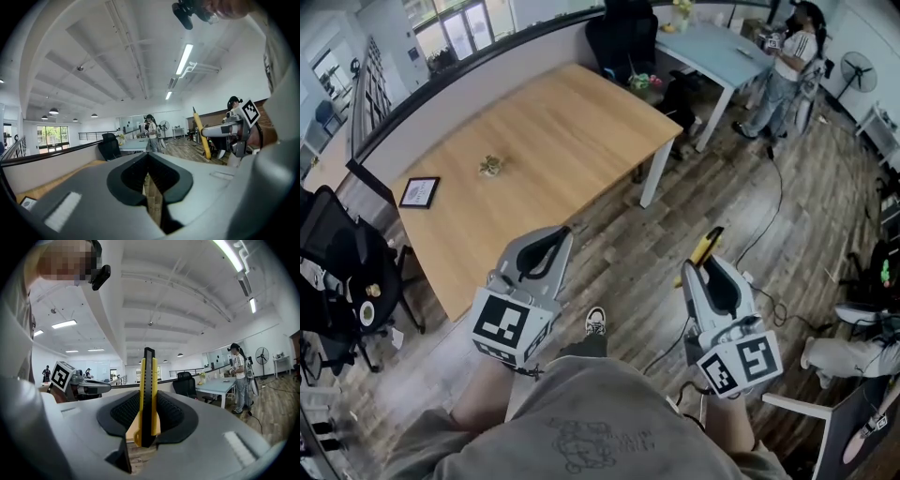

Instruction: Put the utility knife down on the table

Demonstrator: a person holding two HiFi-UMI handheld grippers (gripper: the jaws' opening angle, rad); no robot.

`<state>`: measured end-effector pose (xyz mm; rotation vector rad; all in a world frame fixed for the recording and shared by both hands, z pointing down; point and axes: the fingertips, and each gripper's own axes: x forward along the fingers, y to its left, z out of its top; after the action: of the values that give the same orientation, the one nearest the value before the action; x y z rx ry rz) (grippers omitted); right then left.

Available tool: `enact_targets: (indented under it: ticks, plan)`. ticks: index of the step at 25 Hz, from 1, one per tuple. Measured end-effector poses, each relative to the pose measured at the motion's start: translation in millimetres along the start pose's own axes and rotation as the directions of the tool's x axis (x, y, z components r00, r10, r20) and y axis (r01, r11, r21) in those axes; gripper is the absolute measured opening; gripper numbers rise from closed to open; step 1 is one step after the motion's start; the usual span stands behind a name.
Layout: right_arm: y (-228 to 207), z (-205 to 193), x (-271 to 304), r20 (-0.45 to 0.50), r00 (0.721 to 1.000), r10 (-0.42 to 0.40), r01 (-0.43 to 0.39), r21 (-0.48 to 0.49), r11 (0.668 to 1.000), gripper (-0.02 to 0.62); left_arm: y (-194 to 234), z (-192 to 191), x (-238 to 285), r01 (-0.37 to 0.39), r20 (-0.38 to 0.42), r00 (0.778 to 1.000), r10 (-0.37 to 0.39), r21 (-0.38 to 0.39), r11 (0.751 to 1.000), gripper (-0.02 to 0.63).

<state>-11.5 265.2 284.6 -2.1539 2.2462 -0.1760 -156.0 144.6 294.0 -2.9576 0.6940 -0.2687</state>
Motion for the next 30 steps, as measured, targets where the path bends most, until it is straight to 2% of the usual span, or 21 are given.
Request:
enact_targets:
  ticks: [7, 14, 22, 30]
  plan:
    - [-15, 20, 82, 0.003, 1.000, -0.006, 0.006, -0.032, 0.999, 0.123, 69, 6, 51, 0.012, 0.014, 1.000, -0.012, -0.001, 1.000, 0.002]
    - [-31, 31, 144, 0.015, 1.000, -0.004, 0.005, -0.042, 0.999, 0.123, 115, 1, 89, 0.015, 0.012, 1.000, -0.015, -0.005, 1.000, 0.002]
    - [-59, 23, 197, -0.009, 1.000, 0.010, -0.010, -0.041, 0.999, 0.123, 149, -11, 133, 0.006, -0.006, 1.000, -0.006, -0.015, 1.000, 0.002]
    - [-117, 12, 254, -0.018, 0.998, 0.058, -0.058, -0.020, 0.998, 0.123, 170, -16, 206, -0.033, -0.026, 0.999, 0.033, 0.005, 0.999, 0.002]
